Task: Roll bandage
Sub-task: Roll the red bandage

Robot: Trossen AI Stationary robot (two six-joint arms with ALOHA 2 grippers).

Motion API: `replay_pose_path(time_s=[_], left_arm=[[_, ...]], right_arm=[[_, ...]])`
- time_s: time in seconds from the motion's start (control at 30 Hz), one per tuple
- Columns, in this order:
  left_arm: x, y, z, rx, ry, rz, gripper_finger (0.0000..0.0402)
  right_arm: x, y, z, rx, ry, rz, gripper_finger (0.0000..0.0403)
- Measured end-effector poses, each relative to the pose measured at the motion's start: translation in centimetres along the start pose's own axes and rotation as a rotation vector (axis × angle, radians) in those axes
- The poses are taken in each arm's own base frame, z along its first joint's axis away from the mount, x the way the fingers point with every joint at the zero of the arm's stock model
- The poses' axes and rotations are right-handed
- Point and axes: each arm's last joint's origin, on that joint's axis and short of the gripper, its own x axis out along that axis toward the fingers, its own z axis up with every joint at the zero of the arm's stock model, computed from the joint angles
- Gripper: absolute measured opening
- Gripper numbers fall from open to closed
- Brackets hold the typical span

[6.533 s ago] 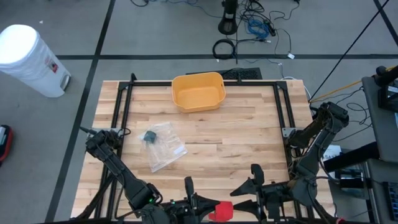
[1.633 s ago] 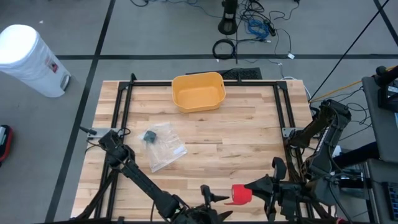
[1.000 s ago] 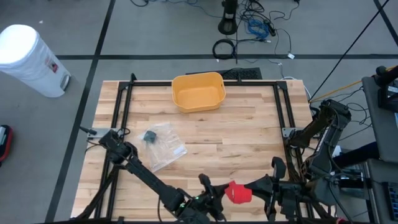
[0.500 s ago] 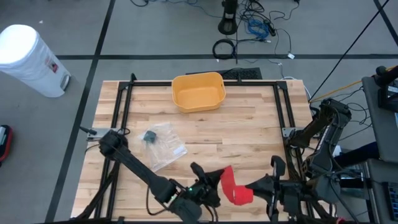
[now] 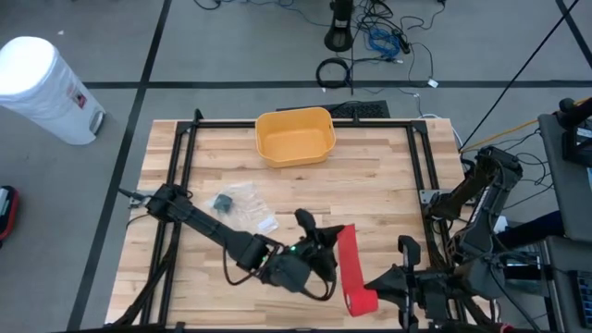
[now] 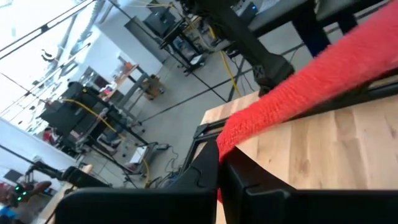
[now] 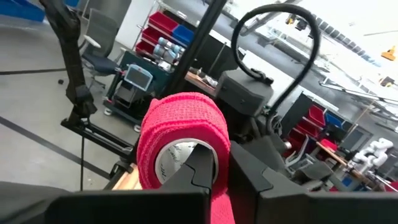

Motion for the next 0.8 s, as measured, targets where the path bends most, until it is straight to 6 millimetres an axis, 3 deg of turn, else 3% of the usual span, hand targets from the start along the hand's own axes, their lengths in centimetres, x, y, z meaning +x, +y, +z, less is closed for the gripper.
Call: replay_pose_path(time_s=[0.37,0.8], left_arm=[[1.1,0.6,-0.3,-0.028,0.009,0.012,0.0002],[-1.7,-1.4,0.4,-0.125,-0.054,-0.150,0.0002]], right_arm=[[0.2,-0.1,-0.1,0.013,0.016,-0.020,0.0019],[0.7,-0.9,-0.5,-0.056,0.090,-0.146,0.0019]])
